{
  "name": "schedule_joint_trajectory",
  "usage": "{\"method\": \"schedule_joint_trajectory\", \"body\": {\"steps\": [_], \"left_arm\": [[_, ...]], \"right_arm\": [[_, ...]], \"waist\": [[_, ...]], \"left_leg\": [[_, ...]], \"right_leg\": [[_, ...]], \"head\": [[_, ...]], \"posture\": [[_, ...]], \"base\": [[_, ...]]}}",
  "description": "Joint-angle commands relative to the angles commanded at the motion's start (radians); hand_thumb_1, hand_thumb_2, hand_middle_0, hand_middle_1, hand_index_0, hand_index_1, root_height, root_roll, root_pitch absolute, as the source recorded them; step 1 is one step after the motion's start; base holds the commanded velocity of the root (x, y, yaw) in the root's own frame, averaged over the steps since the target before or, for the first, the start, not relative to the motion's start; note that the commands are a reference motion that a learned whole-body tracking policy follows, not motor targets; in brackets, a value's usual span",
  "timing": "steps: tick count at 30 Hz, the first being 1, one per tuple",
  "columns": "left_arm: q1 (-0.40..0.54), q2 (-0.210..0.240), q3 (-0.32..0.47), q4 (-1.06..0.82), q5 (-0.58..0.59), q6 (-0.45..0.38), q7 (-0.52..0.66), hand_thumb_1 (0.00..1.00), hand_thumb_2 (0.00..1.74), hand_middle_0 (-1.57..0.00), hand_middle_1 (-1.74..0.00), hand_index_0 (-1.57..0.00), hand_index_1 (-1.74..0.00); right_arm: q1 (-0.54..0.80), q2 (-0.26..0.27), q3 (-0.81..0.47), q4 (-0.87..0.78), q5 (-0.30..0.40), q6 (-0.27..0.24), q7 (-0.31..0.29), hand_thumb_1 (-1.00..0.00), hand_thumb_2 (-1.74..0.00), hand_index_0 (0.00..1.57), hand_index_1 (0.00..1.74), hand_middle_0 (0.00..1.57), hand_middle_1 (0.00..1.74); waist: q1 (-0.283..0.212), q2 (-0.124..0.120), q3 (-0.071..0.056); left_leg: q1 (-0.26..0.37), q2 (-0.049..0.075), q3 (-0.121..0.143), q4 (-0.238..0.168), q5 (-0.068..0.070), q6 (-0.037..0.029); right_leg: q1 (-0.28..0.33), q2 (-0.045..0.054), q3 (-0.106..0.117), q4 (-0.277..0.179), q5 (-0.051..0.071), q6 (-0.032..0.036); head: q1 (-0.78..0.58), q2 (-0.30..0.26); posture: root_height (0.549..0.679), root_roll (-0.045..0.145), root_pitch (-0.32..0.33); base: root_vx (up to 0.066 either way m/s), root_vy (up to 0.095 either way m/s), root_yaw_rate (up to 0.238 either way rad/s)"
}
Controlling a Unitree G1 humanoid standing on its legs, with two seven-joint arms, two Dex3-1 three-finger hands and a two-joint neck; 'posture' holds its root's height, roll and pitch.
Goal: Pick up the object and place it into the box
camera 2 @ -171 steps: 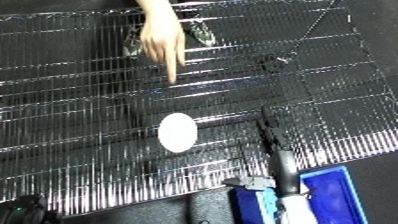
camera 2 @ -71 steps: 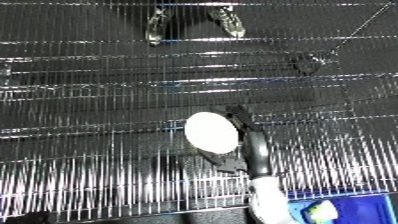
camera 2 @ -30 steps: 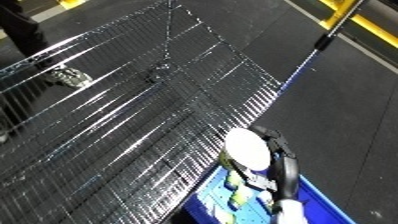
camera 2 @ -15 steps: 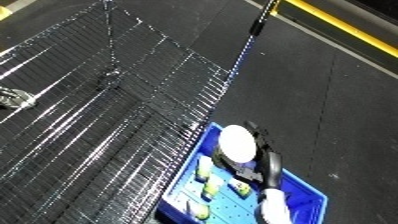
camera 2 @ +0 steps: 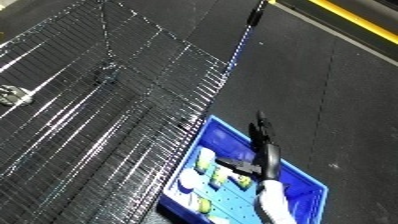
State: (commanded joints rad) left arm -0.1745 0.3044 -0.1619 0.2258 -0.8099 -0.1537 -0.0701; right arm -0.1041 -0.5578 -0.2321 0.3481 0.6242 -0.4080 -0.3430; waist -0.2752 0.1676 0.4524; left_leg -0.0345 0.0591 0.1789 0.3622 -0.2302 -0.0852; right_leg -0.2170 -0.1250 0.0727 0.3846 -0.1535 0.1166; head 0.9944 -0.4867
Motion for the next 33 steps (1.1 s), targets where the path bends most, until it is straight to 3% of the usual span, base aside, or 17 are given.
{"method": "schedule_joint_trajectory", "body": {"steps": [8,14,23,28,33], "left_arm": [[0.004,-0.010,0.003,0.000,0.000,-0.003,0.008,1.00,1.74,-1.57,-1.74,-1.57,-1.74],[0.005,-0.014,0.001,0.005,-0.006,0.000,0.014,1.00,1.74,-1.57,-1.74,-1.57,-1.74],[0.000,-0.016,0.007,0.018,0.007,0.010,0.017,1.00,1.74,-1.57,-1.74,-1.57,-1.74],[-0.013,-0.005,0.015,0.027,0.016,0.025,0.028,1.00,1.74,-1.57,-1.74,-1.57,-1.74],[-0.027,0.006,0.031,0.033,0.030,0.036,0.037,1.00,1.74,-1.57,-1.74,-1.57,-1.74]], "right_arm": [[0.000,0.023,0.053,-0.080,-0.069,0.032,0.077,0.00,0.00,0.00,0.00,0.00,0.00],[-0.022,0.034,0.110,-0.129,-0.147,0.091,0.103,0.00,0.00,0.00,0.00,0.00,0.00],[-0.072,0.056,0.182,-0.176,-0.196,0.156,0.174,0.00,0.00,0.00,0.00,0.00,0.00],[-0.106,0.076,0.224,-0.190,-0.209,0.183,0.192,0.00,0.00,0.00,0.00,0.00,0.00],[-0.136,0.102,0.260,-0.201,-0.218,0.203,0.208,0.00,0.00,0.00,0.00,0.00,0.00]], "waist": [[0.021,-0.011,-0.005],[0.056,-0.031,-0.009],[0.116,-0.074,-0.008],[0.162,-0.104,-0.002],[0.200,-0.130,0.014]], "left_leg": [[-0.004,-0.002,-0.015,-0.010,0.013,-0.0025],[-0.012,-0.009,-0.041,-0.020,0.028,-0.0013],[-0.035,-0.009,-0.083,0.015,0.027,-0.0013],[-0.055,-0.009,-0.115,0.029,0.032,0.0005],[-0.083,-0.010,-0.138,0.049,0.040,0.0024]], "right_leg": [[0.010,0.0000,-0.012,0.001,-0.003,-0.0050],[0.015,-0.0018,-0.029,0.016,-0.010,-0.0085],[0.039,-0.0064,-0.061,0.045,-0.023,-0.0216],[0.051,-0.0058,-0.083,0.054,-0.024,-0.0258],[0.050,0.0028,-0.102,0.077,-0.029,-0.0324]], "head": [[-0.079,-0.031],[-0.131,-0.047],[-0.296,-0.110],[-0.426,-0.120],[-0.547,-0.119]], "posture": [[0.671,0.075,-0.031],[0.670,0.072,-0.037],[0.670,0.068,-0.060],[0.670,0.061,-0.069],[0.669,0.053,-0.075]], "base": [[-0.006,0.004,0.054],[-0.002,-0.008,0.099],[0.025,-0.019,0.190],[0.023,-0.068,0.240],[0.016,-0.056,0.222]]}}
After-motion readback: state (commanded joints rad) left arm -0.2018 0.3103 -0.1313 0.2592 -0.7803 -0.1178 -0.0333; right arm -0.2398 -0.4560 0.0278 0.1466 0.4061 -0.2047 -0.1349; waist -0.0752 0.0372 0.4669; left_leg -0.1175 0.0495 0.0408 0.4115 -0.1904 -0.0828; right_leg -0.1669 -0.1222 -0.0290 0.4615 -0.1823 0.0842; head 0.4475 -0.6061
